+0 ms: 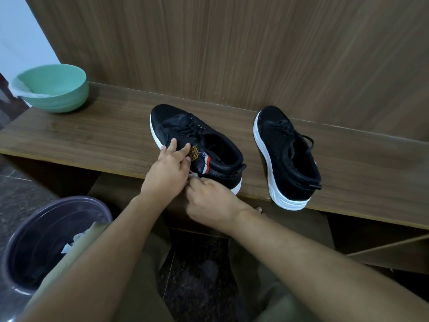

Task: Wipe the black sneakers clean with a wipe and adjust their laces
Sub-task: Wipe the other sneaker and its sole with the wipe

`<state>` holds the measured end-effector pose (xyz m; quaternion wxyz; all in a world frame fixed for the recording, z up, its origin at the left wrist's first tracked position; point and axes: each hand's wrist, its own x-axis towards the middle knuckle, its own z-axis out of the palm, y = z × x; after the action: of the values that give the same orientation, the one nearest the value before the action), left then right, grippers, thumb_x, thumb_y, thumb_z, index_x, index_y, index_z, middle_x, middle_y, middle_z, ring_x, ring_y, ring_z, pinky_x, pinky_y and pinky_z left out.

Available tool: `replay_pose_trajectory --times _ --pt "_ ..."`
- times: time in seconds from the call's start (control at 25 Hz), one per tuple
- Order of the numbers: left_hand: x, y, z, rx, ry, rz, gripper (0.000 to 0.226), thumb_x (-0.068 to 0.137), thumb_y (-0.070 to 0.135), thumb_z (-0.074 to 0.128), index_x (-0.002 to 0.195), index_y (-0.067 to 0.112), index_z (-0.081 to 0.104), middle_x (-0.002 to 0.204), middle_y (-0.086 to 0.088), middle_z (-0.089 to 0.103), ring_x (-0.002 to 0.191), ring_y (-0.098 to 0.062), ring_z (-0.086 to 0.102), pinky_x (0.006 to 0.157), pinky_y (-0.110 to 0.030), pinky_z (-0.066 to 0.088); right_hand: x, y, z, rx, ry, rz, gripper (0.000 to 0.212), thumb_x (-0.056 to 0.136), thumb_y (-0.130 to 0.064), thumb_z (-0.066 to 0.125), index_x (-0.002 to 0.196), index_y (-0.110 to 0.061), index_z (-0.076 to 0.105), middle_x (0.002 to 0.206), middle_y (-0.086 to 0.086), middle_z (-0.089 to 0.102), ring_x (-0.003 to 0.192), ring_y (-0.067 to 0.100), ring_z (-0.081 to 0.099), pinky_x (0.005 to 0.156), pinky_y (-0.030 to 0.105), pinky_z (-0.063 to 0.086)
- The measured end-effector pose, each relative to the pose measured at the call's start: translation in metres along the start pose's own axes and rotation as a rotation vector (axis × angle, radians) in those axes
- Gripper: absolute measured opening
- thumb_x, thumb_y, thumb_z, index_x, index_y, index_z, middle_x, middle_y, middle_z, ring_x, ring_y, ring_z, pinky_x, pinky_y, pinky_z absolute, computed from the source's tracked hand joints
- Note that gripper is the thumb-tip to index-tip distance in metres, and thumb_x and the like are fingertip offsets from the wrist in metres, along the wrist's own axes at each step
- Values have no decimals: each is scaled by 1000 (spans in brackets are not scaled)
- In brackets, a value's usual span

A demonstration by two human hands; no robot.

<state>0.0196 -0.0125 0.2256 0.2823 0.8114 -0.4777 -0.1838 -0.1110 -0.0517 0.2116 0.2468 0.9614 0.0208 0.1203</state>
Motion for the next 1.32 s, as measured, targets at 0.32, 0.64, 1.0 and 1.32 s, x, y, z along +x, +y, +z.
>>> replay_pose_trajectory --times 0.32,0.64,1.0,1.32 --pt "1 2 -1 49 -23 -12 44 100 28 34 144 25 32 158 -4 11 145 -26 3 112 -44 20 -67 16 -18 -61 -54 -97 19 81 -7 68 65 -18 69 68 -1 64 69 18 62 57 26 52" --pt "0 -3 -4 48 -48 12 44 100 29 35 144 27 33 158 -3 12 145 -25 3 112 -46 20 -46 6 0 49 22 -82 18 81 -4 63 69 -15 72 74 1 66 75 19 64 62 29 55" --pt "-32 47 9 -142 302 278 38 94 31 41 126 20 57 141 4 48 141 -16 24 115 -43 14 -68 23 -34 894 568 1508 27 83 2 63 90 -21 74 94 -5 72 89 9 65 84 24 50" --pt "-33 56 29 -405 26 199 25 88 34 56 81 11 61 113 18 60 139 1 11 103 -21 23 -28 -5 -19 1090 624 1783 25 88 -6 62 107 -19 71 106 -5 67 98 5 60 90 13 45"
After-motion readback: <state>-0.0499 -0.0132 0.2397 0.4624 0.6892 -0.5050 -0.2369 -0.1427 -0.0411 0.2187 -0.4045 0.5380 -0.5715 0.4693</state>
